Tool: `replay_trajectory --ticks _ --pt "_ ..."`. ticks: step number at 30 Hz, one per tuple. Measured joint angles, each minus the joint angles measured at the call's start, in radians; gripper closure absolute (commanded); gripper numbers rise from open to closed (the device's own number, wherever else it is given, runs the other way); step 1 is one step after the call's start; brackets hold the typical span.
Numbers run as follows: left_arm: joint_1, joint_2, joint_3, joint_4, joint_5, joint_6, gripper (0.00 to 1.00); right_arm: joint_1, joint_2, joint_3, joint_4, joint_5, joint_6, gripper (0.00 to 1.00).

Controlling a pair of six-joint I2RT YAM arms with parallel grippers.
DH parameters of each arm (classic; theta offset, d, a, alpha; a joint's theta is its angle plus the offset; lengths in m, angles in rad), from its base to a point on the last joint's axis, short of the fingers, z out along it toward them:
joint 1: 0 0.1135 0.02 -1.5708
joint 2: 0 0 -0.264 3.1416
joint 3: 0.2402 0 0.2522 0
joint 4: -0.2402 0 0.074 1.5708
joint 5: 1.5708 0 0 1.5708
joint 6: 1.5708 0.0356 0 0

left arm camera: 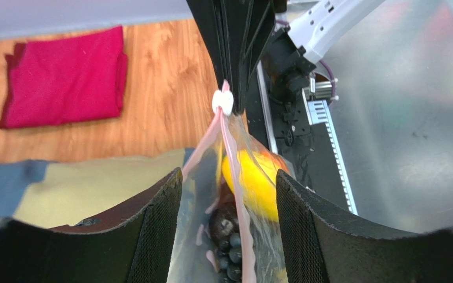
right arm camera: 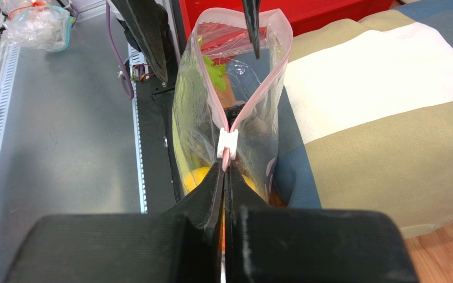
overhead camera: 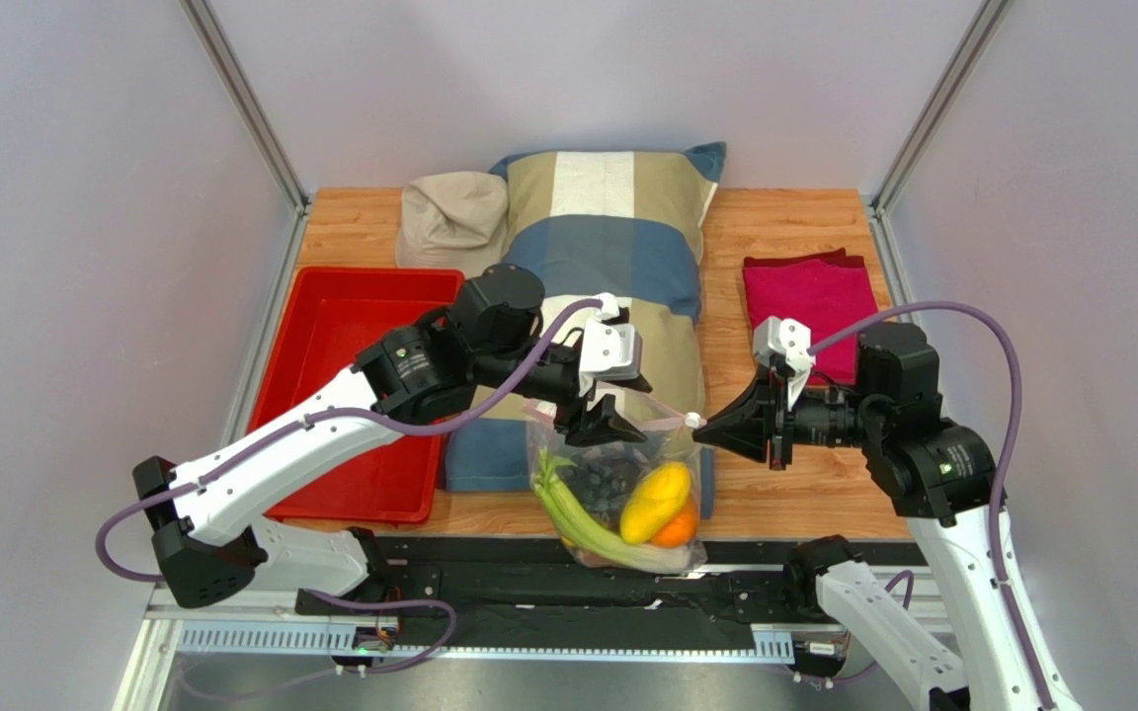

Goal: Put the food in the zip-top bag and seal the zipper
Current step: Zip the zipper food storage bag at the center of the board.

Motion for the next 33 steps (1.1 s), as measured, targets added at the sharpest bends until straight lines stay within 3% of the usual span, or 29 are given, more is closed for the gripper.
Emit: replay_trajectory --ticks 8,13,16,23,33 --pt "-0.006 0.148 0.218 0.011 0.03 0.028 0.38 0.006 -0.001 0.0 -0.006 0.006 -0.042 1.0" --pt "-0.034 0.229 0.241 -0.009 0.047 0.057 0.43 0.008 -0.001 0.002 -0.017 0.016 -0.063 1.0" --pt "-0.051 0.248 0.241 -0.037 0.056 0.071 0.51 0.008 -0.002 0.002 -0.017 0.018 -0.069 1.0" --pt "-0.057 0.272 0.253 -0.076 0.063 0.085 0.85 0.009 -0.014 0.002 -0.02 0.028 -0.079 1.0" --pt "0.014 0.214 0.184 -0.114 0.08 0.086 0.92 0.009 -0.055 0.002 -0.024 0.091 -0.088 1.0"
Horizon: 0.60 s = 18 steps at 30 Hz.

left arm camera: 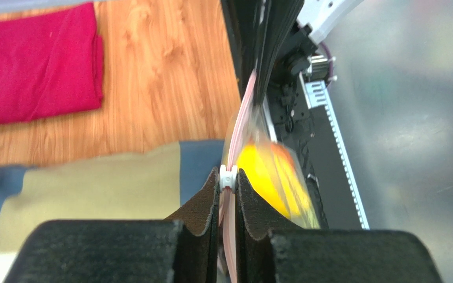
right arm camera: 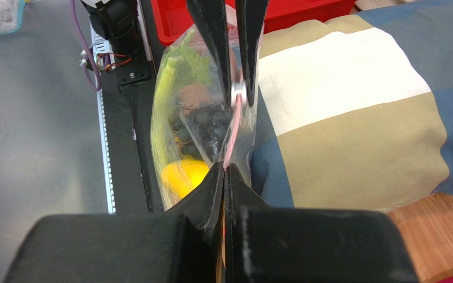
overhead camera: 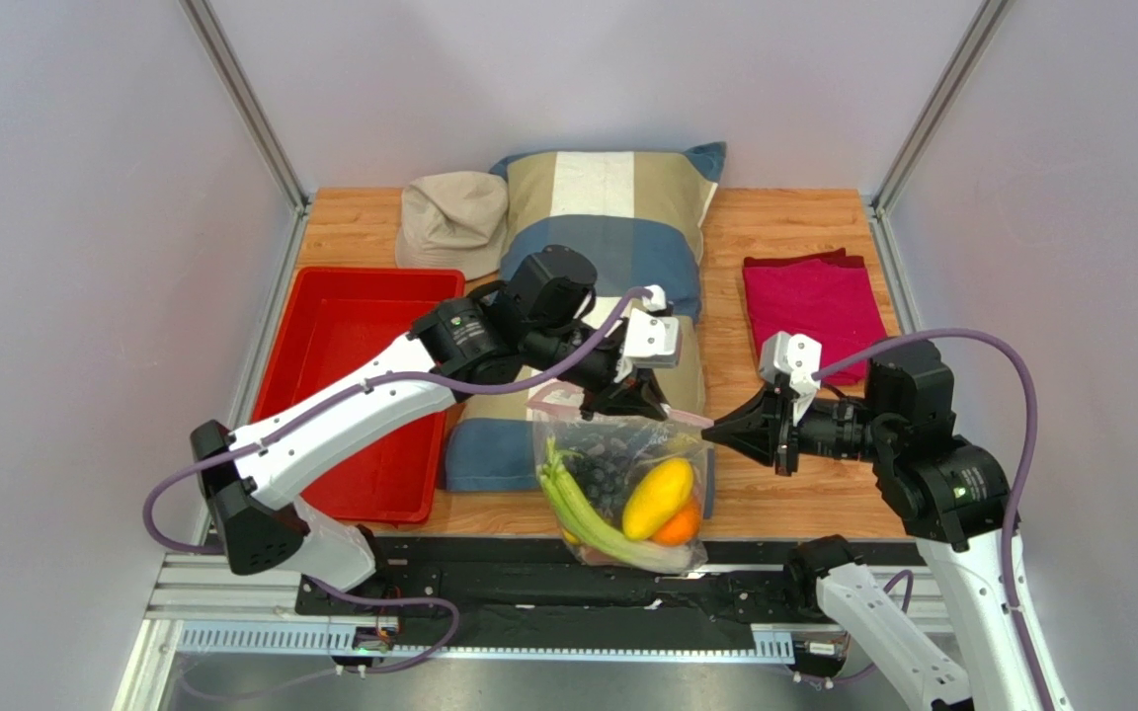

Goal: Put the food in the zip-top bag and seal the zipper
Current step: Zip the zipper food storage bag at the center of the board.

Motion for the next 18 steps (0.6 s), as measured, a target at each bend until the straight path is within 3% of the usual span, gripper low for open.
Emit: replay_trajectory --ticks 18 --pt "0.195 -0.351 -0.27 -0.219 -0.115 0.079 0.95 0.006 -0.037 0.0 -0.013 0.068 0.003 1.0"
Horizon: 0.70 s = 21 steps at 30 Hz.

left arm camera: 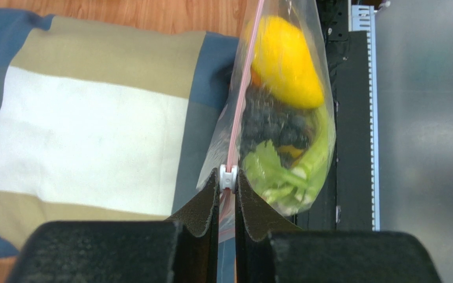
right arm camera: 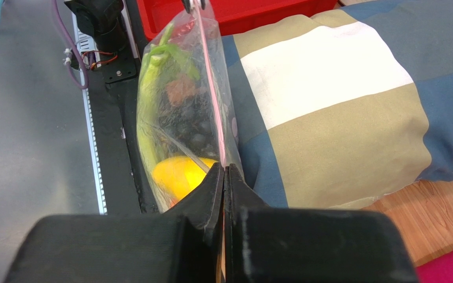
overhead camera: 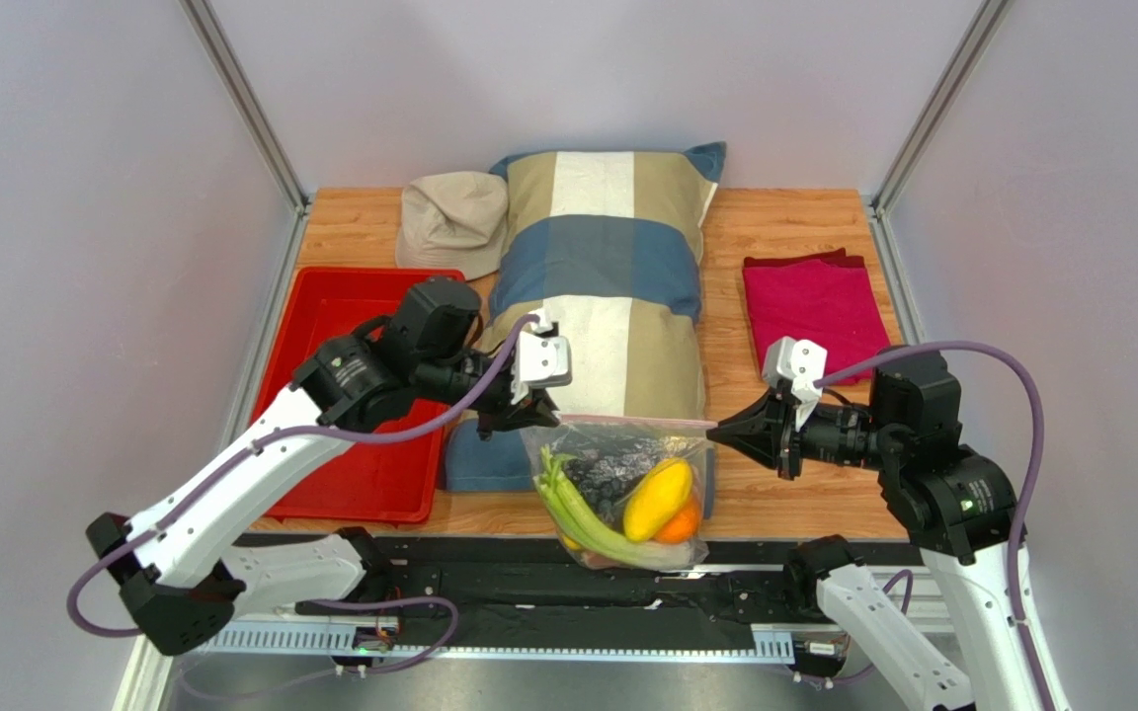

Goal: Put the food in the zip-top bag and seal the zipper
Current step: Zip the zipper food storage bag at the center of the board.

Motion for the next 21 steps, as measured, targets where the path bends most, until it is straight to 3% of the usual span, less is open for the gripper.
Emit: replay_trajectory --ticks 12,21 --pt "0.05 -0.24 -0.143 -0.113 -0.169 0.013 0.97 0.0 -0.036 0.0 -0.042 0.042 0.0 1.0" --pt "0.086 -0.267 -0.162 -0.174 -0.27 0.013 1.0 0.0 -0.046 0.0 -0.054 0.07 0.0 1.0"
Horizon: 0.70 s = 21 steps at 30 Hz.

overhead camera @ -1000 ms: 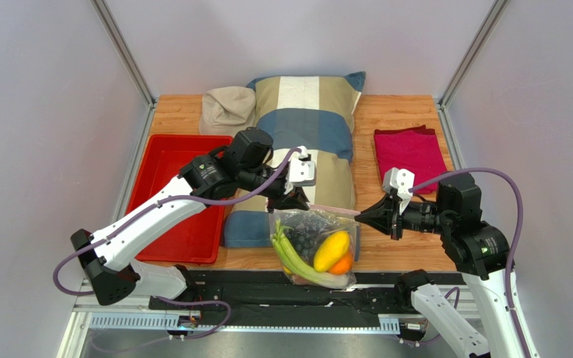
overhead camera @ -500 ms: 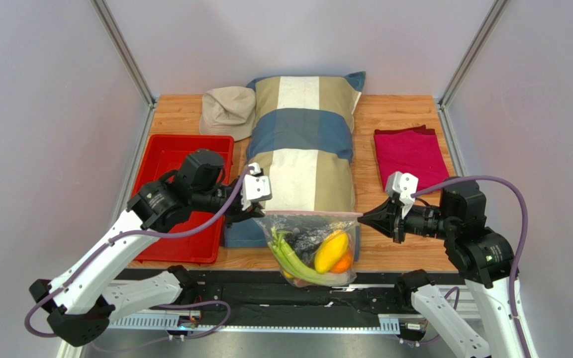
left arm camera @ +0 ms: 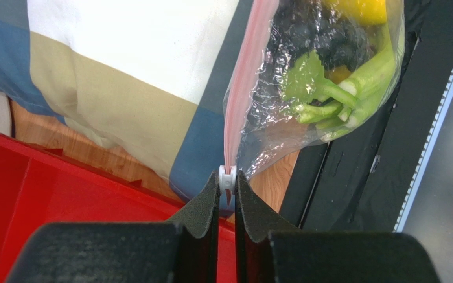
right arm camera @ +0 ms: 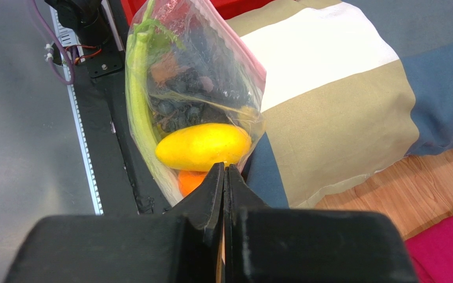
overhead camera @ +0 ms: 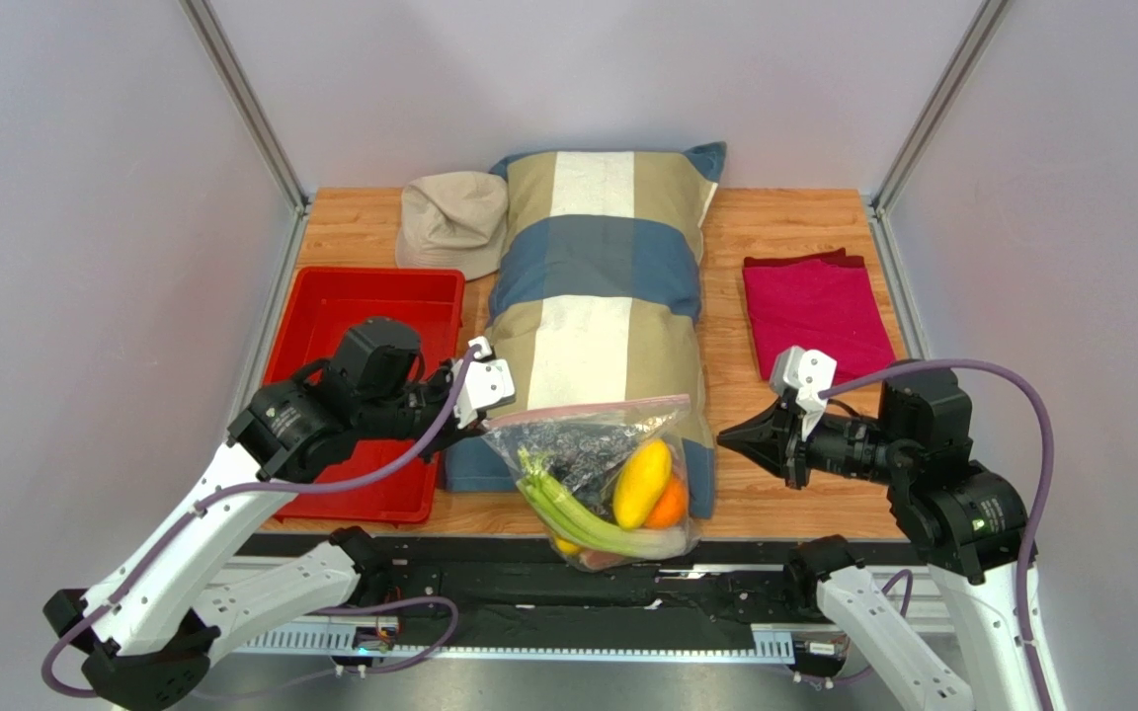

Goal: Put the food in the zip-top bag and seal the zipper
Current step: Zip the zipper food storage bag at the center of the board.

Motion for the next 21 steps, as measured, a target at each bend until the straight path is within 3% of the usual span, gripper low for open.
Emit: replay_trajectory --ticks 8,10,11,13,14,16,17,18,19,21 --pt "0.002 0.078 0.066 0.012 -0.01 0.003 0.98 0.0 0.057 0.0 0.0 -0.006 0.004 1.0" --pt "0.008 0.096 0.077 0.016 -0.018 0.005 0.91 0.0 0.069 0.0 0.0 -0.002 0.008 0.99" --pt "0.013 0.107 0.083 0.021 -0.021 0.005 0.85 0.0 0.071 0.0 0.001 0.001 0.011 0.94" --pt "0.026 0.132 0.103 0.027 -0.025 0.005 0.55 0.0 0.071 0.0 0.002 0.007 0.028 0.85" --pt "0.035 0.15 0.12 0.029 -0.026 0.001 0.45 0.0 0.07 0.0 0.004 0.016 0.044 0.74" --pt "0.055 0.181 0.16 0.041 -0.028 0.0 0.1 0.0 0.071 0.004 0.008 0.033 0.075 0.64" --pt "0.065 0.192 0.179 0.047 -0.026 -0.001 0.01 0.0 0.073 0.008 0.009 0.047 0.09 0.51" --pt "0.072 0.198 0.195 0.048 -0.022 -0.003 0.01 0.0 0.075 0.014 0.011 0.058 0.106 0.44" --pt "0.081 0.2 0.211 0.048 -0.014 -0.01 0.01 0.0 0.077 0.02 0.011 0.068 0.124 0.3" --pt "0.092 0.192 0.241 0.042 0.013 -0.024 0.01 0.0 0.08 0.039 0.014 0.089 0.156 0.17"
